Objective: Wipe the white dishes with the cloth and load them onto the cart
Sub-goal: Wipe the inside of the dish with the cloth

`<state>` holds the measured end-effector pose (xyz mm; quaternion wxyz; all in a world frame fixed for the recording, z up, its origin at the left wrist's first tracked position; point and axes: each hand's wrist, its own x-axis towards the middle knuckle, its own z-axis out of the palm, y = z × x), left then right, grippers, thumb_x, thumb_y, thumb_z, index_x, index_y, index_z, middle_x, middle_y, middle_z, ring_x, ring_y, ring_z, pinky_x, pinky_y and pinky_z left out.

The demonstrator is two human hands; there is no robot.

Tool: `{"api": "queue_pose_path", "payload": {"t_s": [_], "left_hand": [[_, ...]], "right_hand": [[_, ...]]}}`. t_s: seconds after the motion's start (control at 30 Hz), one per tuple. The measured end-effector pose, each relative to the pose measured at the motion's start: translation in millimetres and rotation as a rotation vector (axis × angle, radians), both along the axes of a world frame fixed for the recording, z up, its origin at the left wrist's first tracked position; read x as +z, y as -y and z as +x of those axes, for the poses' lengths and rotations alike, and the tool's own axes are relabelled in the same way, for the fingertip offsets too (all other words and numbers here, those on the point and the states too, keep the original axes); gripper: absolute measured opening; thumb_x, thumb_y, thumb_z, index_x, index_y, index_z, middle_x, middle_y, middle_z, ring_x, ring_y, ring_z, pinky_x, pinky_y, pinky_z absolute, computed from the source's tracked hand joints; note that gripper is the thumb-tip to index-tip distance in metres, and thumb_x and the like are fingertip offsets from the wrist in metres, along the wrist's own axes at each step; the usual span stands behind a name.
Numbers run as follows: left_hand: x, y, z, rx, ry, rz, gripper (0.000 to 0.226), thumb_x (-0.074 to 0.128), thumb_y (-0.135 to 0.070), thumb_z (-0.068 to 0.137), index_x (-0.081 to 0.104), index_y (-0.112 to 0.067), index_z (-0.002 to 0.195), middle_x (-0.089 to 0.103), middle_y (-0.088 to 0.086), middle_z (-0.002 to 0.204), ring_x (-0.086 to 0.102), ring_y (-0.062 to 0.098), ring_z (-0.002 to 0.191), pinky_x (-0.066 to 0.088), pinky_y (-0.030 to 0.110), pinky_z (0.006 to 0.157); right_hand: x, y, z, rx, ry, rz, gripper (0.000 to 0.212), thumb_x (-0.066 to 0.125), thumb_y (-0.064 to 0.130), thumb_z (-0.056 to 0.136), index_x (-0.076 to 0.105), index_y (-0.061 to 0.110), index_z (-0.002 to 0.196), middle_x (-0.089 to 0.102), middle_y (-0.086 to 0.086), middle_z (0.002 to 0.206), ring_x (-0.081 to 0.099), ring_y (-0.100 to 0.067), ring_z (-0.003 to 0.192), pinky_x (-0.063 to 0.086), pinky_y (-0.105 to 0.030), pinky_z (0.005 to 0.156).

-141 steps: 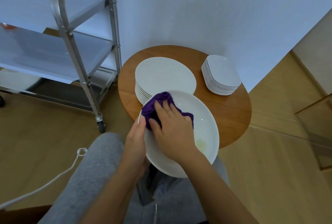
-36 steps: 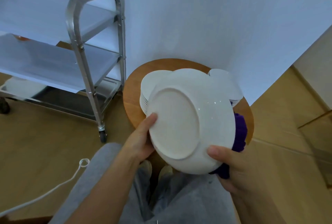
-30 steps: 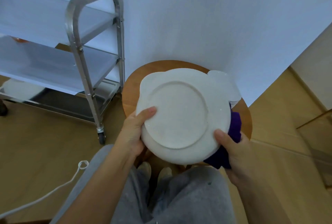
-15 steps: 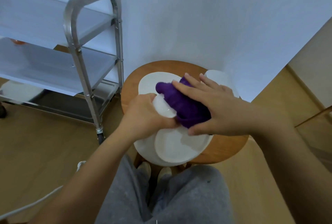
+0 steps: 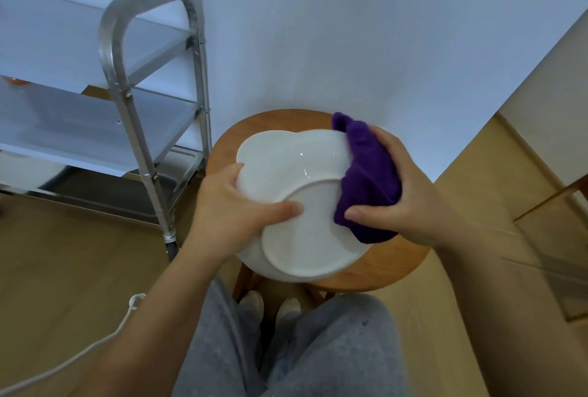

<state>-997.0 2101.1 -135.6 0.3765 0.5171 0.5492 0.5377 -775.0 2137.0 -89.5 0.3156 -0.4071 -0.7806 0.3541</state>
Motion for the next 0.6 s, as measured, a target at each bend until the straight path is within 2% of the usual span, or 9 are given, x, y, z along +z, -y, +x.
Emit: {"api": "queue_pose_path", "payload": {"t_s": [0.03,0.1,0.2,0.33,0.43,0.47,0.53,0.6], "left_hand": [[0.4,0.1,-0.6,0.032,0.076,0.003,0.054,0.085,-0.032,0.038,0.057,-0.031,0.084,0.064,-0.014,0.089,0.063,-0.003,0.080,0.053,0.017,0.060],[-1.5,1.2,2.3,0.079,0.234,0.000,0.060,0.080,-0.038,0.033,0.060,-0.027,0.089,0.067,-0.009,0.094,0.066,0.007,0.087,0.057,0.029,0.068],[-6.8,4.1,15.8,0.102,0.384,-0.033,0.070,0.080,-0.041,0.031,0.059,-0.025,0.096,0.066,-0.001,0.105,0.064,0.020,0.098,0.056,0.041,0.077],[-14.5,-2.6,36.3,0.218,0.651,-0.070,0.077,0.079,-0.043,0.028,0.058,-0.023,0.100,0.066,0.003,0.108,0.064,0.023,0.100,0.056,0.041,0.080],[-21.2,0.2,45.2,0.219,0.643,-0.063,0.072,0.083,-0.045,0.031,0.060,-0.029,0.098,0.069,-0.003,0.103,0.066,0.020,0.098,0.057,0.038,0.079],[-24.3,2.0,40.9,0.132,0.636,-0.052,0.072,0.086,-0.047,0.036,0.061,-0.029,0.101,0.070,-0.003,0.103,0.066,0.019,0.098,0.057,0.036,0.078],[-20.1,2.0,17.8,-0.202,0.647,-0.079,0.074,0.083,-0.057,0.046,0.063,-0.026,0.110,0.072,-0.002,0.103,0.068,0.018,0.096,0.057,0.031,0.074],[-11.1,-6.9,-7.1,-0.484,0.700,-0.224,0.083,0.080,-0.058,0.053,0.057,-0.020,0.123,0.072,0.004,0.100,0.070,0.022,0.090,0.057,0.032,0.067]], "right_hand": [[-7.0,2.5,0.3,-0.039,-0.120,-0.040,0.090,0.080,0.045,0.051,0.033,0.053,0.127,0.047,0.028,0.124,0.052,-0.001,0.112,0.053,-0.021,0.078],[-21.3,6.4,-2.3,-0.143,-0.329,-0.093,0.094,0.079,0.039,0.052,0.035,0.037,0.135,0.052,0.016,0.126,0.057,-0.005,0.109,0.054,-0.024,0.075],[-39.6,10.3,-10.9,-0.334,-0.512,-0.094,0.096,0.078,0.040,0.052,0.037,0.028,0.138,0.056,0.008,0.121,0.060,-0.003,0.101,0.054,-0.019,0.068],[-72.7,19.4,-37.2,-0.545,-0.842,-0.257,0.088,0.077,0.036,0.058,0.038,0.031,0.137,0.058,0.002,0.121,0.061,-0.012,0.104,0.053,-0.019,0.067],[-81.7,18.5,-42.0,-0.643,-0.980,-0.280,0.087,0.078,0.040,0.055,0.043,0.029,0.134,0.061,-0.001,0.119,0.063,-0.014,0.100,0.053,-0.020,0.067],[-77.7,15.7,-35.7,-0.632,-0.981,-0.298,0.082,0.077,0.037,0.057,0.046,0.028,0.132,0.063,-0.002,0.117,0.064,-0.013,0.098,0.053,-0.020,0.067],[-66.1,9.5,-14.1,-0.534,-0.933,-0.368,0.068,0.073,0.030,0.064,0.051,0.026,0.128,0.065,-0.004,0.114,0.067,-0.013,0.093,0.053,-0.022,0.066],[-53.5,4.5,5.7,-0.397,-0.814,-0.430,0.067,0.073,0.029,0.064,0.052,0.025,0.127,0.065,-0.006,0.112,0.067,-0.014,0.090,0.053,-0.024,0.063]]}}
